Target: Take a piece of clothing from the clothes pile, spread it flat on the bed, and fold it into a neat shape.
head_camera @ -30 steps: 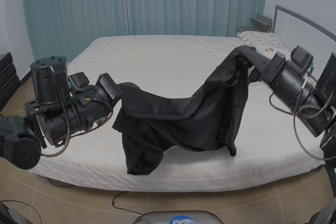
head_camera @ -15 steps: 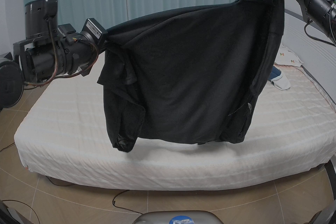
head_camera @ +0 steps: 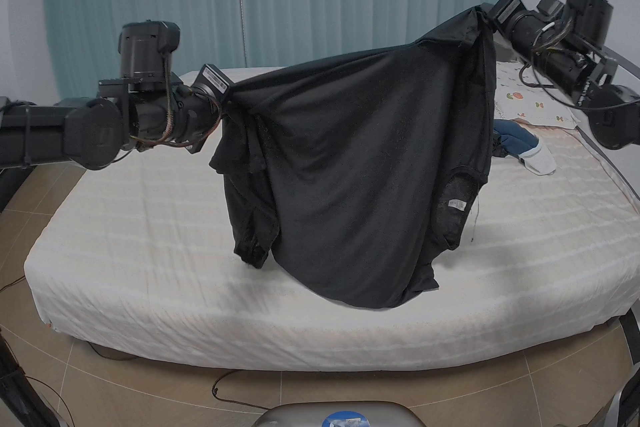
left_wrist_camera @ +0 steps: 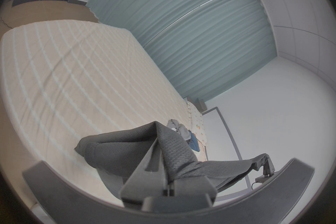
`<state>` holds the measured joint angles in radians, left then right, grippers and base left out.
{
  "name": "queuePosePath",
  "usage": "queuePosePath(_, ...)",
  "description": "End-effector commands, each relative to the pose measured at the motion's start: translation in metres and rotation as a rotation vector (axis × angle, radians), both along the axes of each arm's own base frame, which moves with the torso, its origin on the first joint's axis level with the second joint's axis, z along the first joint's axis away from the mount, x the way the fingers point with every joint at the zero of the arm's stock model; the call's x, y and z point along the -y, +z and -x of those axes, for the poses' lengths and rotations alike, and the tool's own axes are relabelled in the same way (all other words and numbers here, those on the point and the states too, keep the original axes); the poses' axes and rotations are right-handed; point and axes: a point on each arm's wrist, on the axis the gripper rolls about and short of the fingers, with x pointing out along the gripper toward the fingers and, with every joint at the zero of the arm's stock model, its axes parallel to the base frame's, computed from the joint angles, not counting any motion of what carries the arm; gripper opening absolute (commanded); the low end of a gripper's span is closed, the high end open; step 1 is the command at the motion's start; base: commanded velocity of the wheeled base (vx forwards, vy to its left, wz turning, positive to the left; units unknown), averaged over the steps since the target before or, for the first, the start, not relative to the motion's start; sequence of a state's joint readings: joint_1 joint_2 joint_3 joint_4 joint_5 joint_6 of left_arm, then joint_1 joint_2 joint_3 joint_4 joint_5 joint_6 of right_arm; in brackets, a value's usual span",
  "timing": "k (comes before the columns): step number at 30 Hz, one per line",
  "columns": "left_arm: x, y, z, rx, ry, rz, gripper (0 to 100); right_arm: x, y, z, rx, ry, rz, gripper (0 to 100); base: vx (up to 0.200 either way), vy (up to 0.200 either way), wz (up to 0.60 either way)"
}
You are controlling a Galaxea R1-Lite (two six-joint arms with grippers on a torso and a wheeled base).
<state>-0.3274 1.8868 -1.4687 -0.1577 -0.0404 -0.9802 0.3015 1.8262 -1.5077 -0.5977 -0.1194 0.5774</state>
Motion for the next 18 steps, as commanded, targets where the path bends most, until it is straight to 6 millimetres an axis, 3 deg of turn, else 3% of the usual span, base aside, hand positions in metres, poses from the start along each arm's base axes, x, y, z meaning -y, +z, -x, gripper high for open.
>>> queuePosePath(1,0.011,-0.055,-0.044,-0.111,-0.001,-0.027,0,-0.015,-0.058,-0.06,-0.064,-0.012,0.007,0,0.2,0.0,0.0)
queuePosePath(2,0.011,-0.056,-0.044,-0.113,-0.001,-0.027,0,-0.016,-0.059,-0.061,-0.064,-0.012,0.007,0,0.2,0.0,0.0)
queuePosePath(4,0.016,-0.072,-0.059,-0.142,0.006,-0.017,0,-0.023,-0.086,-0.078,-0.074,-0.023,0.007,0,0.2,0.0,0.0)
queuePosePath(6,0.016,-0.073,-0.06,-0.144,0.005,-0.014,0,-0.023,-0.089,-0.08,-0.077,-0.024,0.007,0,0.2,0.0,0.0)
queuePosePath(7,0.02,-0.088,-0.071,-0.174,0.007,0.01,0,-0.03,-0.113,-0.092,-0.093,-0.03,0.011,0,0.2,0.0,0.0)
queuePosePath(10,0.025,-0.108,-0.082,-0.212,0.006,0.014,0,-0.038,-0.143,-0.105,-0.127,-0.037,0.022,0,0.2,0.0,0.0)
queuePosePath(11,0.025,-0.108,-0.082,-0.212,0.006,0.014,0,-0.038,-0.143,-0.105,-0.127,-0.037,0.022,0,0.2,0.0,0.0)
queuePosePath(13,0.029,-0.135,-0.098,-0.238,0.02,0.0,0,-0.045,-0.174,-0.117,-0.161,-0.047,0.035,0,0.2,0.0,0.0)
queuePosePath(18,0.035,-0.168,-0.118,-0.269,0.061,0.017,0,-0.063,-0.222,-0.134,-0.215,-0.073,0.055,0,0.2,0.0,0.0)
